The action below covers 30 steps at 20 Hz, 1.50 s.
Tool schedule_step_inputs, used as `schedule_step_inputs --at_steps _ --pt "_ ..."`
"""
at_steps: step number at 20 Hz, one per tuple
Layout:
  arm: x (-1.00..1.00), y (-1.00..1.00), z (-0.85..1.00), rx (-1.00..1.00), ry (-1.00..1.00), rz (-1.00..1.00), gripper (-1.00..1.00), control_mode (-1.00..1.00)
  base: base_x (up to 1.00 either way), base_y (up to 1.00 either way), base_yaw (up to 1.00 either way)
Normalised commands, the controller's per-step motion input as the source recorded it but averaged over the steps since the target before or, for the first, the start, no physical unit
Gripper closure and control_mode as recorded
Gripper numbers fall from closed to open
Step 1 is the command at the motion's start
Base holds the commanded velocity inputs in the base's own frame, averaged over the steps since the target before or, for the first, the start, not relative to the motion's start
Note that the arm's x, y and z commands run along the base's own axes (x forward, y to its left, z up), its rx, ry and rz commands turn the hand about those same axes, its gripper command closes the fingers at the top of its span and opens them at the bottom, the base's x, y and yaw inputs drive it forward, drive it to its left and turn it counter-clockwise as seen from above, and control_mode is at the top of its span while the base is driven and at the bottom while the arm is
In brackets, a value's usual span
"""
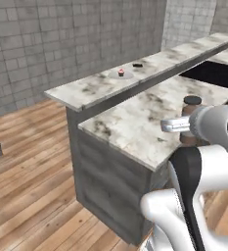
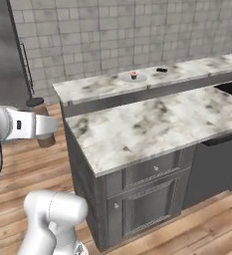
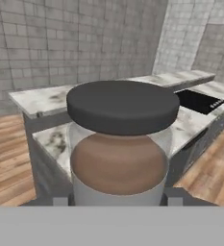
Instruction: Take the cinnamon bottle from the cabinet and place it on the dining table, next to the plate with the cupcake. Then take the chocolate from the dining counter and place it on the cupcake plate.
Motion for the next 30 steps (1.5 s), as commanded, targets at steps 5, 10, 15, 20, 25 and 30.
schedule_step_inputs --at_steps 5,10,15,20,25,30 --pt "0.0 0.0 0.0 0.0 0.0 0.0 1.0 1.0 0.19 0.61 0.43" --pt "0.0 0.0 0.0 0.0 0.0 0.0 1.0 1.0 0.94 0.17 0.19" --pt "0.0 0.0 0.0 0.0 0.0 0.0 1.0 1.0 1.0 0.27 0.09" --pt "0.0 0.0 0.0 0.0 0.0 0.0 1.0 1.0 0.98 0.38 0.03" --pt "0.0 0.0 0.0 0.0 0.0 0.0 1.0 1.0 0.88 0.27 0.0" --pt "0.0 0.0 0.0 0.0 0.0 0.0 1.0 1.0 0.78 0.31 -0.05"
